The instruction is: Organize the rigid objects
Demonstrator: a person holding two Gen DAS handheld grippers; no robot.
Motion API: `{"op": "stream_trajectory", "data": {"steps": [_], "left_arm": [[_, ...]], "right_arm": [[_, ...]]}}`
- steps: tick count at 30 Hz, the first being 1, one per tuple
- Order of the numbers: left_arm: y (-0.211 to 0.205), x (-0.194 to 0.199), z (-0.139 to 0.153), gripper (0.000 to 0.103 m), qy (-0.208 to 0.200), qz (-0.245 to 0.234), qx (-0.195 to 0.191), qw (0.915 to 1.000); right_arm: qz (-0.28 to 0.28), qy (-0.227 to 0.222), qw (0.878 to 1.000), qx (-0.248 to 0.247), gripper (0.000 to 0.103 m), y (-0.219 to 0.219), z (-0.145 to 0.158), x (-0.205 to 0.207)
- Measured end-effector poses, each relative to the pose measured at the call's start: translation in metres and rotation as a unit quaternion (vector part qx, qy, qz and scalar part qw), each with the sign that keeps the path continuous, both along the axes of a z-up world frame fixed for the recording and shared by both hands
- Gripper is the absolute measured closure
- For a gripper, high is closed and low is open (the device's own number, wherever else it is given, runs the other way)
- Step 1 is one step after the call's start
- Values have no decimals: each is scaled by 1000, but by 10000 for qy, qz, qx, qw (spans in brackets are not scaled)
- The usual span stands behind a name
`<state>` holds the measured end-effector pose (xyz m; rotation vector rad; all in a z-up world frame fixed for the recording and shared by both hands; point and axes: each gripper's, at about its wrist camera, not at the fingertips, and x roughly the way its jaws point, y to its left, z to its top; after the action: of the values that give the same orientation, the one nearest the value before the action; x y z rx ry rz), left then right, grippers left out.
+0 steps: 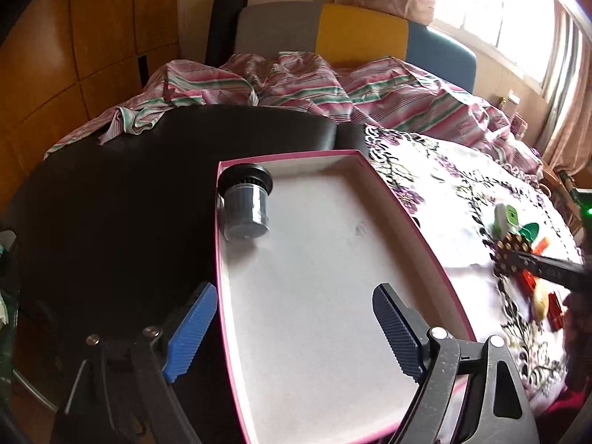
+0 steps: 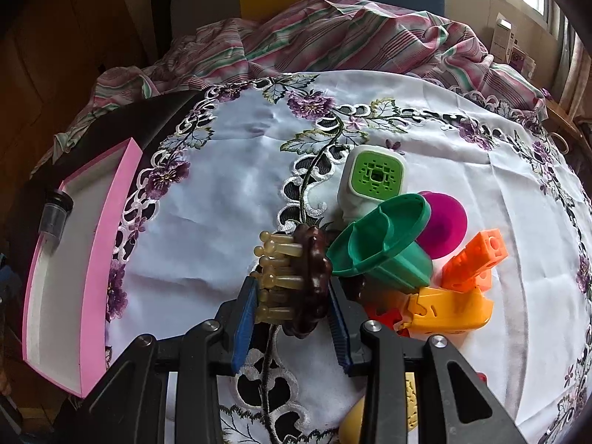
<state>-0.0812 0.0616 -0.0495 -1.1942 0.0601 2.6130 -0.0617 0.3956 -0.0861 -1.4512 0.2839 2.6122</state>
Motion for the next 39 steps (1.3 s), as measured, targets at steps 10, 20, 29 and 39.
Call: {"op": "stream_trajectory", "data": {"steps": [10, 20, 29, 39], "left_arm": [[7, 27, 10, 0, 275, -104, -129, 9995], [7, 38, 17, 0, 460, 2, -235, 9987], [3, 39, 18, 0, 480, 106, -241, 9985], [-4, 41, 16, 0, 375, 245, -263, 9987]], "right_arm": [[-96, 106, 9999, 6, 65, 1, 1, -3], [-260, 62, 9996, 108, 57, -1, -5, -11], [-319, 111, 9994, 12, 56, 1, -6, -10], [-223, 101, 9995, 189, 60, -3, -3, -11]]}}
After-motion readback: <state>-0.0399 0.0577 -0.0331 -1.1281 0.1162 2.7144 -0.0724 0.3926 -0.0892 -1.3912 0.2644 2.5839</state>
